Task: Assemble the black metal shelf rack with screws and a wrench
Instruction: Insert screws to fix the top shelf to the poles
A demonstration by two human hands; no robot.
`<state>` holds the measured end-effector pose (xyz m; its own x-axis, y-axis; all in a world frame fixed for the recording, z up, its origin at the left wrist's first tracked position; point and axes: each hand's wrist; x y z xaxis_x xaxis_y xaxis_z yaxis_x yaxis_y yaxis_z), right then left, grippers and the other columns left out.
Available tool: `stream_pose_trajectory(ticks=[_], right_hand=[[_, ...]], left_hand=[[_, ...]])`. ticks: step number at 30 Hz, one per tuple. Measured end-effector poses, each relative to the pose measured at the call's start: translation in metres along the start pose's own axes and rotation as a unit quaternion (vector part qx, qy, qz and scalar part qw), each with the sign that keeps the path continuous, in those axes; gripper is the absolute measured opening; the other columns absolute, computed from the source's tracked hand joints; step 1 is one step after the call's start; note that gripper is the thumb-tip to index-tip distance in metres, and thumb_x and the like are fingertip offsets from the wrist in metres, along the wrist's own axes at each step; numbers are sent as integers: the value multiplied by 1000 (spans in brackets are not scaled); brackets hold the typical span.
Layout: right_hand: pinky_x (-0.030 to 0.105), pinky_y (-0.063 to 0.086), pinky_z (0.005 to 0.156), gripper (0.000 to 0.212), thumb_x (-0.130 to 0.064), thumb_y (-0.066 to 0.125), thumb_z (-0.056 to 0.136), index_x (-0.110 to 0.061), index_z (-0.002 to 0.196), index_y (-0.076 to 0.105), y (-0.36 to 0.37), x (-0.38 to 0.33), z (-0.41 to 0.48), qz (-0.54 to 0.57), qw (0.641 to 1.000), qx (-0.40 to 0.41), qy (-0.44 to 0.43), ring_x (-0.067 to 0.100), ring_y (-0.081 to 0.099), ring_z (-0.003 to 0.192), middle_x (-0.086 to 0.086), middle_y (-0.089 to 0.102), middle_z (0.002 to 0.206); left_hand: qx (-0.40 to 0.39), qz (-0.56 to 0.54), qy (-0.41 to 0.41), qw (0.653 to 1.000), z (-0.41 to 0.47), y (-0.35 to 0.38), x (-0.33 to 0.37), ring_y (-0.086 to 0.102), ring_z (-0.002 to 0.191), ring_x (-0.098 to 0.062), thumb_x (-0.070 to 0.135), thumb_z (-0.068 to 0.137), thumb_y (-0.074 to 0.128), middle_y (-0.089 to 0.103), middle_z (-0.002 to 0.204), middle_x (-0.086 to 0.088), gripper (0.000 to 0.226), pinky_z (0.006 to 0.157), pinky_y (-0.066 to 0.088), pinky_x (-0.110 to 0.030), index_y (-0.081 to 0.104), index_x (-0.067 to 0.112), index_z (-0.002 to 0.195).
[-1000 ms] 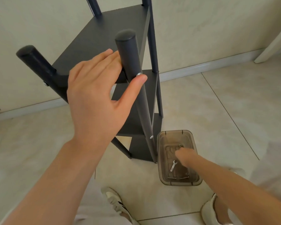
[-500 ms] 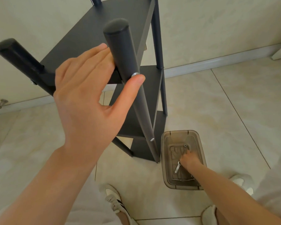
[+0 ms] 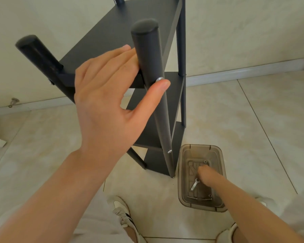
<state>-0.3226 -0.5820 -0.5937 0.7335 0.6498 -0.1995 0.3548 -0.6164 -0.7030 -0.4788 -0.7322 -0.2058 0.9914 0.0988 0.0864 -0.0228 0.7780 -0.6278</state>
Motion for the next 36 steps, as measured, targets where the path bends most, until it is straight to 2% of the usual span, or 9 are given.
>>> stream_pose_trajectory(ticks=[4, 6, 9, 13, 15, 20, 24, 30, 36], right_hand=[[21, 51, 74, 15, -17, 59, 97, -7, 95, 71, -22, -8, -13, 288, 954, 80, 2, 15, 64, 80, 5, 69, 90], [21, 49, 66, 22, -24, 64, 95, -6, 84, 72, -42, -18, -25, 461, 882, 101, -4, 13, 59, 64, 7, 65, 76], [30, 51, 64, 20, -26, 71, 89, -6, 91, 73, -88, -37, -45, 670, 734, 112, -14, 18, 57, 67, 9, 62, 75], [30, 49, 68, 22, -23, 70, 90, -6, 105, 72, -149, -57, -75, 796, 586, 147, -49, 18, 57, 81, 6, 61, 86], [30, 49, 71, 21, -26, 69, 92, -9, 104, 73, -169, -67, -95, 817, 550, 161, -72, 17, 56, 80, 3, 60, 85], [32, 50, 76, 21, -33, 66, 93, -14, 88, 72, -202, -101, -146, 812, 533, 191, -145, 17, 57, 78, 0, 61, 77], [41, 52, 88, 36, -36, 58, 98, -2, 97, 68, -204, -126, -169, 750, 587, 256, -164, 29, 67, 90, 14, 70, 91], [45, 58, 85, 27, -25, 47, 104, -2, 106, 61, -193, -151, -177, 688, 658, 259, -159, 27, 73, 73, 8, 74, 75], [46, 60, 82, 20, -22, 47, 103, -8, 110, 58, -203, -180, -176, 683, 668, 266, -131, 23, 69, 66, 15, 70, 82]], left_hand=[[1, -14, -11, 1000, 1, -1, 5, 67, 100, -34, 34, 102, 59, 71, 94, -6, 36, 87, 48, -56, 73, 2, 98], [-12, -29, -31, 999, 3, -2, 6, 66, 104, -29, 38, 100, 60, 71, 96, -1, 36, 91, 46, -52, 75, 6, 101], [-21, -41, -59, 997, 7, -4, 6, 64, 113, -21, 47, 97, 58, 71, 103, 6, 40, 99, 43, -43, 75, 13, 106], [-33, -49, -73, 996, 10, -5, 7, 59, 118, -15, 52, 94, 58, 70, 114, 7, 41, 103, 32, -29, 74, 18, 111], [-44, -43, -79, 995, 12, -5, 9, 58, 118, -15, 53, 94, 55, 68, 113, 9, 41, 101, 29, -28, 72, 20, 111], [-67, -36, -86, 993, 14, -7, 11, 53, 130, -18, 55, 94, 48, 69, 121, 8, 47, 107, 25, -33, 71, 20, 116], [-73, -33, -101, 992, 14, -11, 13, 54, 126, -16, 58, 93, 44, 68, 118, 10, 50, 104, 22, -28, 69, 23, 118], [-80, -36, -119, 989, 14, -16, 4, 51, 128, -16, 57, 94, 48, 67, 123, 10, 47, 105, 21, -27, 68, 24, 121], [-83, -47, -154, 983, 15, -25, -19, 53, 124, -14, 54, 96, 54, 66, 122, 12, 39, 106, 22, -28, 68, 26, 118]])
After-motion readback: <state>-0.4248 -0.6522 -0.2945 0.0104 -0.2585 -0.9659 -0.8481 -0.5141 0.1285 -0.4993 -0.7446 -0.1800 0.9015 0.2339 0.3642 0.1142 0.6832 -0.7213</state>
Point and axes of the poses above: each hand's wrist, its own z-axis towards the middle knuckle, its own y-axis out of the palm, x = y × z
